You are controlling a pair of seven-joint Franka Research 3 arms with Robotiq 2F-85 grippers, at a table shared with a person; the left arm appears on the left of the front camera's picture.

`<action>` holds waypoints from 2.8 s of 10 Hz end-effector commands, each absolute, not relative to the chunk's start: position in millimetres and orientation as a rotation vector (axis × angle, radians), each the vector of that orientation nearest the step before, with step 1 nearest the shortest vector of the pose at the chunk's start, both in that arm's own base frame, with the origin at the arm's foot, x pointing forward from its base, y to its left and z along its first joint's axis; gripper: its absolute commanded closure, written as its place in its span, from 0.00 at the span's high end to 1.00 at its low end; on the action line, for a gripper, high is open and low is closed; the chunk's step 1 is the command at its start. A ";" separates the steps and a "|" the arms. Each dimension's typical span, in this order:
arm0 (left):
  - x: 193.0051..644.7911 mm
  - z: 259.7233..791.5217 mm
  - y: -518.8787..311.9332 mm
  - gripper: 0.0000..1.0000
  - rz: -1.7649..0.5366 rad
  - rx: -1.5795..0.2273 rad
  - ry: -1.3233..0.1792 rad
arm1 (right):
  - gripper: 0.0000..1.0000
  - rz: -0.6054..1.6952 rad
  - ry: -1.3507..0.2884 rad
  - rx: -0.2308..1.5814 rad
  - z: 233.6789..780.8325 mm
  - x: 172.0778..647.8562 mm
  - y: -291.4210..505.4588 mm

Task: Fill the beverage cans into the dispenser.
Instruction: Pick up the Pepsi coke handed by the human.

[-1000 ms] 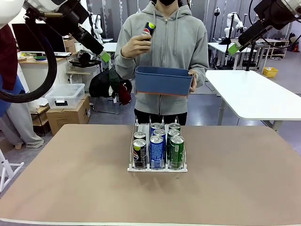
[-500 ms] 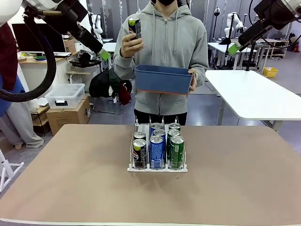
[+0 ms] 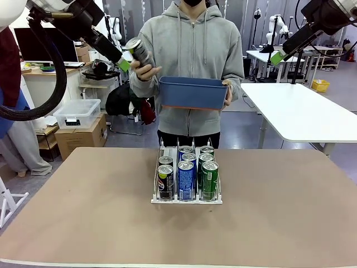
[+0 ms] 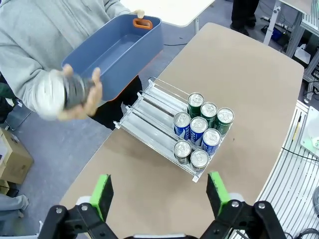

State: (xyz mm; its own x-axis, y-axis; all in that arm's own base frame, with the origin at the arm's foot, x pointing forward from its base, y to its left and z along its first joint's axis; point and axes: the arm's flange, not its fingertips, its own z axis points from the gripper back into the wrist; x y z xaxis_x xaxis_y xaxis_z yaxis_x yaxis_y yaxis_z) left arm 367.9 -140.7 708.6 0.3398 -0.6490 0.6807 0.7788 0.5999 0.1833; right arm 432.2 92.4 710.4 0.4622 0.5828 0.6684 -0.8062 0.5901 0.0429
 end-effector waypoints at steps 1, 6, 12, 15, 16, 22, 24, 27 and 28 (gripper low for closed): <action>368.0 707.8 -140.1 1.00 -0.943 -0.188 -0.789 | 1.00 0.881 -0.657 0.393 709.6 432.2 91.8; 368.0 707.8 -140.1 1.00 -0.943 -0.188 -0.789 | 1.00 0.881 -0.657 0.393 709.6 432.2 91.8; 368.0 707.8 -140.1 1.00 -0.943 -0.188 -0.789 | 1.00 0.881 -0.657 0.393 709.6 432.2 91.8; 368.0 707.8 -140.1 1.00 -0.943 -0.188 -0.789 | 1.00 0.881 -0.657 0.393 709.6 432.2 91.8; 368.0 707.8 -140.1 1.00 -0.943 -0.188 -0.789 | 1.00 0.881 -0.657 0.393 709.6 432.2 91.8; 389.7 689.8 -141.6 1.00 -0.886 0.005 -0.809 | 1.00 0.881 -0.657 0.393 709.6 432.2 91.8; 400.8 681.4 -137.5 1.00 -0.925 -0.007 -0.843 | 1.00 0.881 -0.657 0.393 709.6 432.2 91.8; 416.5 670.5 -132.0 1.00 -0.909 -0.048 -0.839 | 1.00 0.881 -0.657 0.393 709.6 432.2 91.8; 423.5 668.2 -130.0 1.00 -0.921 -0.068 -0.838 | 1.00 0.881 -0.657 0.393 709.6 432.2 91.8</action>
State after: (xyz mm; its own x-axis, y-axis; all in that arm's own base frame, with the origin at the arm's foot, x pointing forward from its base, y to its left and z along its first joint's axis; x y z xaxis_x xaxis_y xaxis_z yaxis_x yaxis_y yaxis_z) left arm 416.7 -134.4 672.4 0.3569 -0.6794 0.6411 0.6993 0.6493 0.2988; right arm 432.2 92.4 710.4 0.4622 0.5828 0.6684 -0.8062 0.5902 0.0429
